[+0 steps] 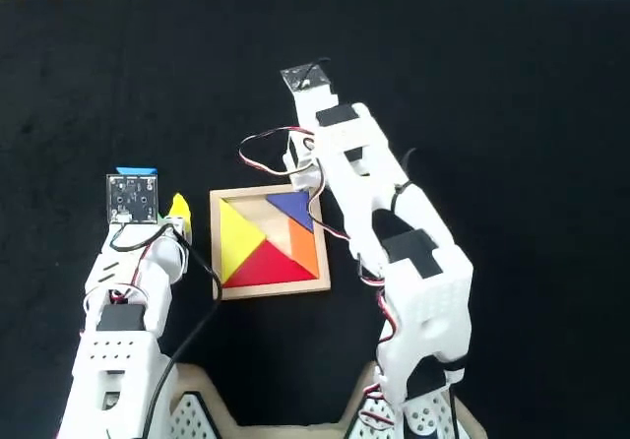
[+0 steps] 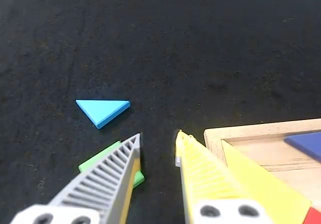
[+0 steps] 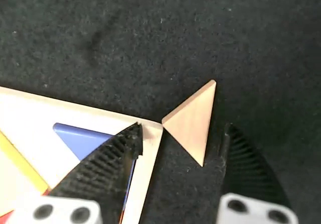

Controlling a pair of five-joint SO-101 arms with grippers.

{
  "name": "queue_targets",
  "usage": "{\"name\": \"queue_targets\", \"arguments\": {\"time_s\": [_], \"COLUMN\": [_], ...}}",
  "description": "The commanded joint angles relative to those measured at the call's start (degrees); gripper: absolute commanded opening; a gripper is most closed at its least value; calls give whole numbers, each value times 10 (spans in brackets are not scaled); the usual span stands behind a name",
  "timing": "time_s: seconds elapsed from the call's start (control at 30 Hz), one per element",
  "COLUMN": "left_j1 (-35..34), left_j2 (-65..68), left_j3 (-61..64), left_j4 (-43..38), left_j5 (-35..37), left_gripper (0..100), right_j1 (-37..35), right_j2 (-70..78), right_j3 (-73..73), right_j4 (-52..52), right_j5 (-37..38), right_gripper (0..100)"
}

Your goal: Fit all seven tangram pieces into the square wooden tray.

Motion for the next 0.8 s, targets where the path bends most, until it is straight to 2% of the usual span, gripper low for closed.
{"name": "queue_targets", "arguments": {"time_s": [0.0,0.37,0.53,0.77], "left_j1": [5,15,14,12], "left_j2": [-3,-3,-3,-3], "left_j3": [-12,-12,-12,-12], "left_j4": [-15,-15,-15,-14], "left_j5": [-5,-6,-6,-6], "left_gripper": [123,123,123,123], "right_j1": [14,8,8,11], "right_j2": [-2,0,53,131], "right_j3": [-29,-55,-80,-196], "right_j4": [1,-4,-1,126], "right_j5": [8,4,5,9], "right_gripper": [254,254,254,253]}}
